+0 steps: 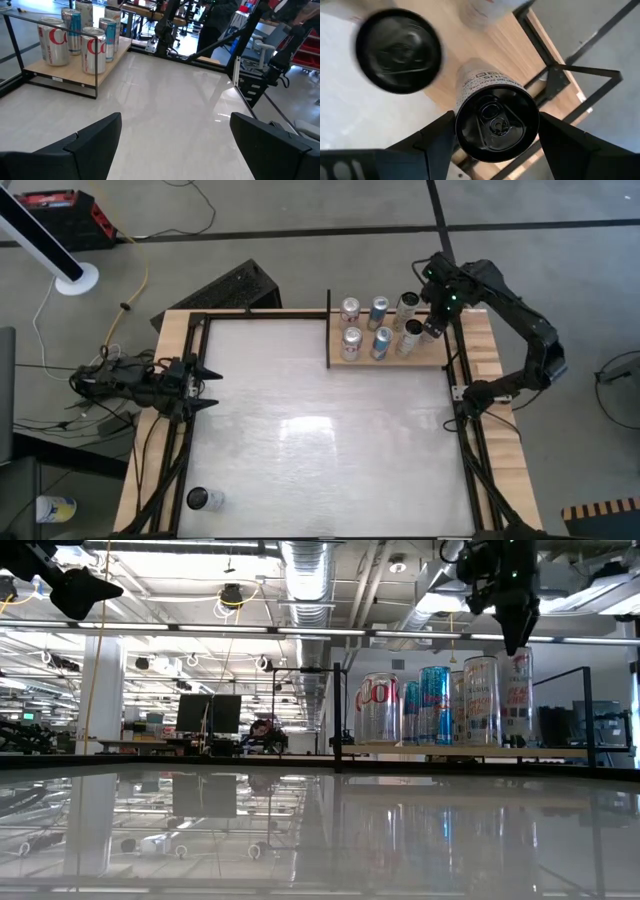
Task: Place canned beverage on shelf
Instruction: Put the right black can on the shelf
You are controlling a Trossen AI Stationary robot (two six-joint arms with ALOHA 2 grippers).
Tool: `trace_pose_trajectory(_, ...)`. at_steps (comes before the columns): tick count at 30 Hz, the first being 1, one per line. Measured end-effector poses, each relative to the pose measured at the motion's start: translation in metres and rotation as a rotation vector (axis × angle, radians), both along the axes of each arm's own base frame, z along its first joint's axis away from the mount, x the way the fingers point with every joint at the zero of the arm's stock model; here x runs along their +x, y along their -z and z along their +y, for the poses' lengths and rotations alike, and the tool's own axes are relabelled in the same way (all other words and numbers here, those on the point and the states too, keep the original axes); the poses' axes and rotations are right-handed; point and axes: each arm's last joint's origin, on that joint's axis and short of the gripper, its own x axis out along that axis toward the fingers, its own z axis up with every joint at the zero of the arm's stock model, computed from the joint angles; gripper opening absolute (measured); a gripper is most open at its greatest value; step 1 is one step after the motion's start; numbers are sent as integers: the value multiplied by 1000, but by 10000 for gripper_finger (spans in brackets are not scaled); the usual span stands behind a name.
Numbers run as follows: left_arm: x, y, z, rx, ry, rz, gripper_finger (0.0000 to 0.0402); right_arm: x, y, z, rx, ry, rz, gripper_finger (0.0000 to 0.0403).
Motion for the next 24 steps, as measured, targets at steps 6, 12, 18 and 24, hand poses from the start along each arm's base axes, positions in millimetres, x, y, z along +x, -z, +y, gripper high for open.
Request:
trace_pose_trajectory(6,0,0,0,0,0,0,357,5,10,-17,-4,-13,44,280)
trace_pose_trajectory(12,0,0,0,-1,0,-1,357,6,15,-30,-32,-34,67,281)
trace_pose_trajectory(18,0,0,0,-2,-1,-1,357,8,13,-44,-46,-26,83,281)
trace_pose_trajectory(24,0,0,0,-4,-1,-1,357,7,18,-59,-25,-27,87,281)
